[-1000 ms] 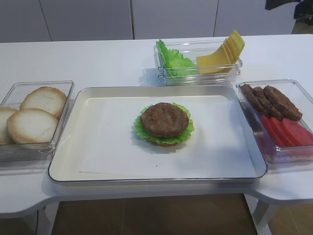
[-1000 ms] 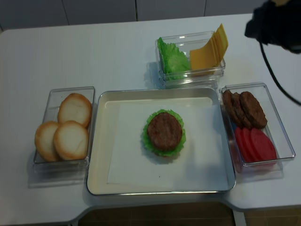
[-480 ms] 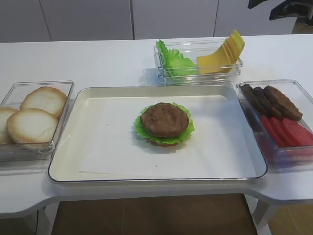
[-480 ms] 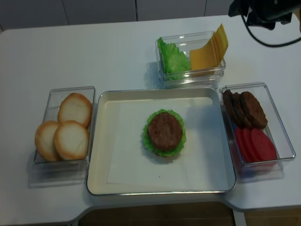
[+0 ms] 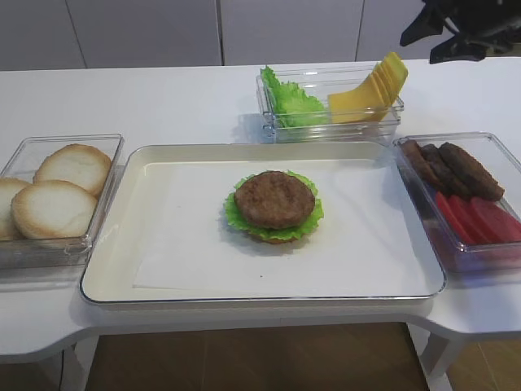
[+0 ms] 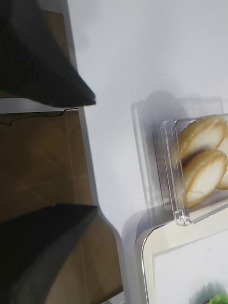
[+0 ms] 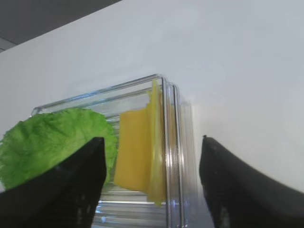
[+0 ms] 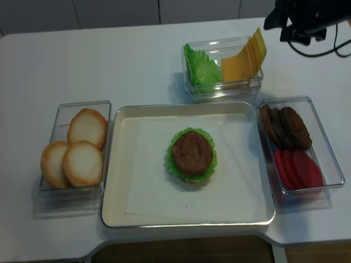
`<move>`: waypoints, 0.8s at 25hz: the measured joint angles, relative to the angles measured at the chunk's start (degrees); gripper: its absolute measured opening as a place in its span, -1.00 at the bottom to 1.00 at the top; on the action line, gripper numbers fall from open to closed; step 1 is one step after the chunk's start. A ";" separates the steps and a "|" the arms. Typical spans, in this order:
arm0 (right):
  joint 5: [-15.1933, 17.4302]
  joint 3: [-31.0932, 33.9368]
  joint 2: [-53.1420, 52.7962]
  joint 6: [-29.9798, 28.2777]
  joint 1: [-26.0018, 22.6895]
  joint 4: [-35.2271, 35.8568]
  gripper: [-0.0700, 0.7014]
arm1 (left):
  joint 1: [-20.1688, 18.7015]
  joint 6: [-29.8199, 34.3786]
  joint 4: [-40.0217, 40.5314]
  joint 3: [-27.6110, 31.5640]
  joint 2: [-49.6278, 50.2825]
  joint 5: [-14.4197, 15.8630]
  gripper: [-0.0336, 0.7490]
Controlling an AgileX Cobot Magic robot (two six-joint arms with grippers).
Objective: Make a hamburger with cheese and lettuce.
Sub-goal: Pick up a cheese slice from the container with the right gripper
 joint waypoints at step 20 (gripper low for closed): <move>-2.36 -0.33 7.13 -13.34 0.00 12.10 0.22 | 0.00 0.00 0.00 0.00 0.00 0.00 0.28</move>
